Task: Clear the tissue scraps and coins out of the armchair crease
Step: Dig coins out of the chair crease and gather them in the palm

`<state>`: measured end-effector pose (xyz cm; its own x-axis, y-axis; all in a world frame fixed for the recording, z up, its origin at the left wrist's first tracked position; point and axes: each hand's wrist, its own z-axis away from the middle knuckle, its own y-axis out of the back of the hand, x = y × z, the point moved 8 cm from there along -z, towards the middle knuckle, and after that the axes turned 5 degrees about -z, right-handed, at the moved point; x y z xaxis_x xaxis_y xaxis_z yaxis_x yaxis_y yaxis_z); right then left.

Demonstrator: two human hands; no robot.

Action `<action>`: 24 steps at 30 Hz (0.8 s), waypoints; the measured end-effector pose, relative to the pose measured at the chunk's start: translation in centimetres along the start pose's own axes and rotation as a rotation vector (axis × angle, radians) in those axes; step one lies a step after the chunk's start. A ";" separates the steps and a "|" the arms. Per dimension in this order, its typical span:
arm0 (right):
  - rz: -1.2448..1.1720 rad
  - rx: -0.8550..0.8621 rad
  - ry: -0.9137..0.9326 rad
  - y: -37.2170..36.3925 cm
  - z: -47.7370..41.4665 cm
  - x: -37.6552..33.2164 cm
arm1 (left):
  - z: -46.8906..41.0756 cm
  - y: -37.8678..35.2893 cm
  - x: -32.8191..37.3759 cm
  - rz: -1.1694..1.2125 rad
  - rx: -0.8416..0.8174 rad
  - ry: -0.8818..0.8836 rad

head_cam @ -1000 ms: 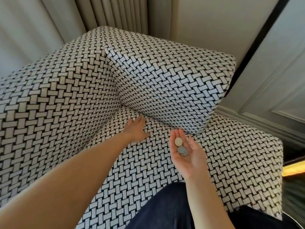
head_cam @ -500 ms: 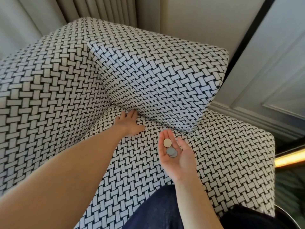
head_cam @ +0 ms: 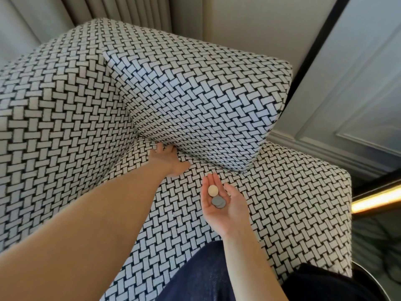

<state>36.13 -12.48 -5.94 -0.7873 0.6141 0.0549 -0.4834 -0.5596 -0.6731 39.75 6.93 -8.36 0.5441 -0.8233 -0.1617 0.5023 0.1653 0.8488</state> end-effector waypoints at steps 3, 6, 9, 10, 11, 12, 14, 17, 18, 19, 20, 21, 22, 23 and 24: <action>0.004 0.014 0.003 0.2 0.0 -0.2 | -0.1 0.5 0.1 -0.039 0.015 -0.008; -0.011 0.019 0.003 0.2 0.1 -0.3 | -0.2 0.8 0.0 -0.010 0.007 -0.030; -0.020 0.017 0.003 0.2 0.2 -0.3 | -0.1 0.6 -0.2 0.045 0.041 -0.037; -0.022 0.019 0.001 0.2 0.1 -0.2 | 0.1 0.5 -0.2 0.047 0.067 -0.046; -0.024 0.020 -0.003 0.2 0.1 -0.2 | 0.1 0.5 -0.2 0.050 0.095 -0.054; -0.025 0.020 -0.004 0.2 0.1 -0.2 | 0.2 0.4 -0.2 0.055 0.122 -0.061; -0.019 0.019 0.000 0.2 0.2 -0.2 | 0.2 0.2 -0.3 0.058 0.164 -0.075; -0.017 0.023 0.007 0.2 0.2 -0.4 | 0.4 0.1 -0.5 0.085 0.223 -0.087; -0.017 0.024 0.007 0.3 0.2 -0.4 | 0.7 0.4 -0.6 0.098 0.247 -0.087; -0.014 0.024 0.007 0.3 0.3 -0.3 | 1.1 0.8 -0.6 0.102 0.281 -0.087; -0.008 0.022 0.007 0.3 0.2 -0.3 | 1.5 1.3 -0.7 0.096 0.327 -0.085; -0.004 0.020 0.007 0.3 0.2 -0.3 | 1.9 1.8 -0.9 0.084 0.368 -0.082; -0.003 0.020 0.008 0.3 0.2 -0.2 | 2.3 2.1 -1.1 0.077 0.398 -0.071; -0.005 0.022 0.008 0.3 0.2 -0.2 | 2.7 2.2 -1.3 0.076 0.413 -0.055; -0.005 0.025 0.010 0.3 0.2 -0.3 | 3.1 2.1 -1.4 0.071 0.421 -0.042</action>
<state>36.12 -12.95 -6.01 -0.7813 0.6221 0.0506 -0.4966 -0.5705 -0.6542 37.97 6.75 -4.75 0.5350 -0.8409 -0.0817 0.1415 -0.0062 0.9899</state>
